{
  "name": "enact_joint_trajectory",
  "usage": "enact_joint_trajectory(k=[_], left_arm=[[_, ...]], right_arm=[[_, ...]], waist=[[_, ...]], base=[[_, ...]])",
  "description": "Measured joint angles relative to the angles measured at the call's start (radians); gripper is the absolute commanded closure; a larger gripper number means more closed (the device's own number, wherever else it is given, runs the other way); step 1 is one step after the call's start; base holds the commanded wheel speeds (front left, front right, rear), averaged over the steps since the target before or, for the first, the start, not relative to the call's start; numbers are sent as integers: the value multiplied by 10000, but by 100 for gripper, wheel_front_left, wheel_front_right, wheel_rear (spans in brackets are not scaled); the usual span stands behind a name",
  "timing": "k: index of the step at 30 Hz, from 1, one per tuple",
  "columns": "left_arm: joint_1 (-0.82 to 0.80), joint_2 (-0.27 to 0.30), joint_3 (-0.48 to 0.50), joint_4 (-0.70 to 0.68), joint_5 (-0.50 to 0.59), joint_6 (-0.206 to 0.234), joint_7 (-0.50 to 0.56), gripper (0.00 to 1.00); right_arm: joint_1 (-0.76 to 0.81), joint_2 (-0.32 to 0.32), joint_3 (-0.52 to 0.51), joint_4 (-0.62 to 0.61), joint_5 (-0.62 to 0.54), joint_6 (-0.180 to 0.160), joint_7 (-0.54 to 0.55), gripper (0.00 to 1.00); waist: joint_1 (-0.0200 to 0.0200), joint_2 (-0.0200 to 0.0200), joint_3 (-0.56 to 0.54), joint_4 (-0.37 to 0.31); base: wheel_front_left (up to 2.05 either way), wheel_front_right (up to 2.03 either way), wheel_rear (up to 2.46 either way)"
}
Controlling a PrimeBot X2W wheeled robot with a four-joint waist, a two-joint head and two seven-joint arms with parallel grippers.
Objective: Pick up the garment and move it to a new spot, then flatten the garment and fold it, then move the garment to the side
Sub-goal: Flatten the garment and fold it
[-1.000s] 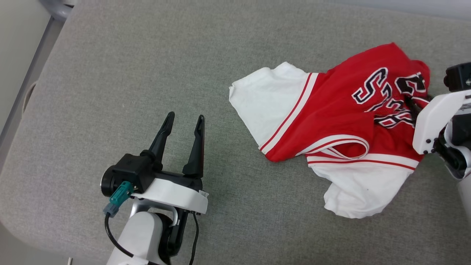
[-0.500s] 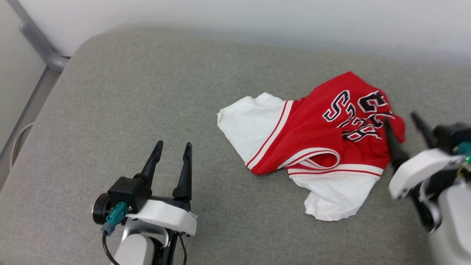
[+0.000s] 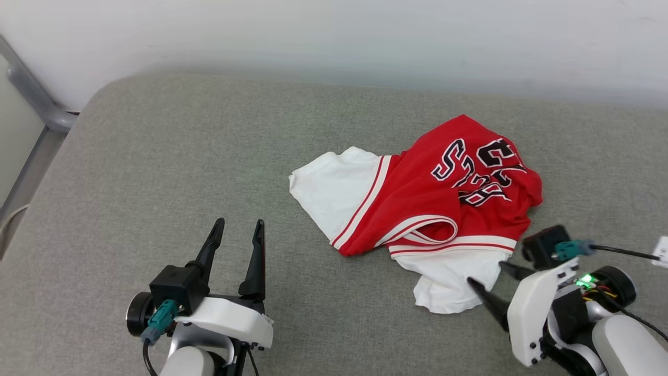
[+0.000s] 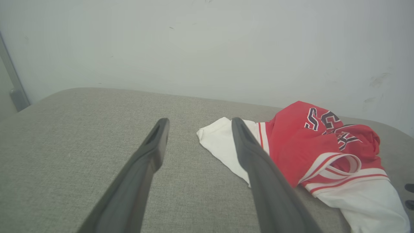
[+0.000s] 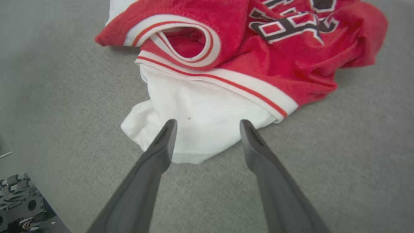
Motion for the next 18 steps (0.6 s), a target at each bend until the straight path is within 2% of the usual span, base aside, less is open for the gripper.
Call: enact_joint_trajectory(k=[4,8,18], left_arm=[[-61,-23,-130,-27,-79,0,0,0],[-255,-96,-249,-38,-174,0,-23,0],[-508,-192,-311,132,-353,35,-75,0]], right_arm=[[-10,-458,809,-700,525,0,1319,0],[-303,-690,1365,-849,713,-2,1941,0],[-1104,-819,2023,385,1160,-2,2594,0]], waist=[[0,0,125,163],[1,0,399,387],[1,0,1247,1004]], base=[[0,0,0],[0,0,0],[0,0,0]])
